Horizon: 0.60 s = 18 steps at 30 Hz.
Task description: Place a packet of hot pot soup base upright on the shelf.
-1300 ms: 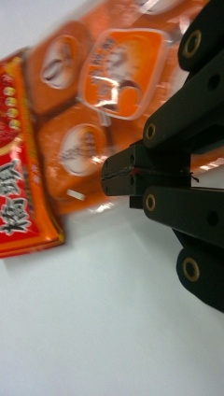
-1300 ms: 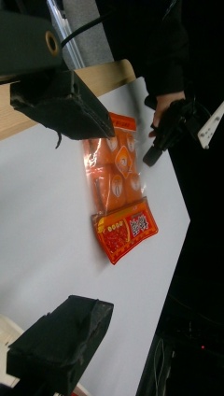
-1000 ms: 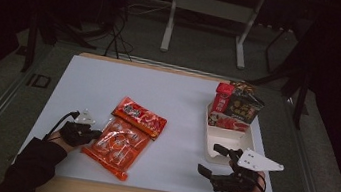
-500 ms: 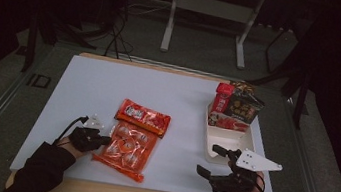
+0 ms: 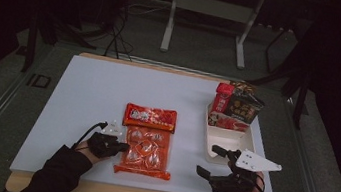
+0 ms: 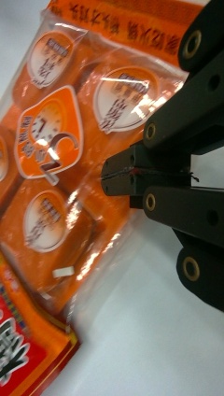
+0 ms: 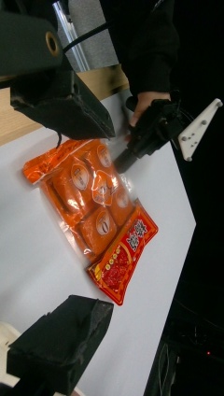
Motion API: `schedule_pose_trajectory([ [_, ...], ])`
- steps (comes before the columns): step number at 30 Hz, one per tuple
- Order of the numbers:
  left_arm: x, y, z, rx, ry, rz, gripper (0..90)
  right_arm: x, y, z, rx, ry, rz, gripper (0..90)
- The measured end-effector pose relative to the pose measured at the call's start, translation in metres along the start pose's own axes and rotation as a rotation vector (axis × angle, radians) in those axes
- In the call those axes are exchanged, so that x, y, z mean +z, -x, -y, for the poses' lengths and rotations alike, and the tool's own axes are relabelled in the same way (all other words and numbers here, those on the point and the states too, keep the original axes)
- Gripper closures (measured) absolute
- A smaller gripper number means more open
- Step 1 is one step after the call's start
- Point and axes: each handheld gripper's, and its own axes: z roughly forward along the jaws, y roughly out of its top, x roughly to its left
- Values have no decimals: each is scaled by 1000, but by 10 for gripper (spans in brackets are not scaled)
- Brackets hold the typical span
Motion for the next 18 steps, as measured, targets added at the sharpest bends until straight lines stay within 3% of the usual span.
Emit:
schedule_pose_trajectory([
  [2,0,0,0,0,0,0,900,0,0,0,0,0,0,138],
  [3,1,-6,-2,-24,10,-14,900,-1,0,1,2,1,-1,138],
  [6,5,-15,-9,-33,11,-84,900,-1,1,1,0,1,0,138],
  [8,5,-15,-9,-33,11,-84,900,-2,1,1,-1,1,1,138],
  [9,8,-20,-13,-37,8,-116,900,-2,1,1,-1,1,1,138],
  [11,13,-23,-15,-36,7,-141,900,-2,2,2,5,1,-3,139],
  [15,19,-26,-18,-51,14,-136,900,-1,4,3,5,-3,-1,143],
  [18,20,-23,-19,-39,15,-134,900,-1,3,2,-11,3,-1,164],
])
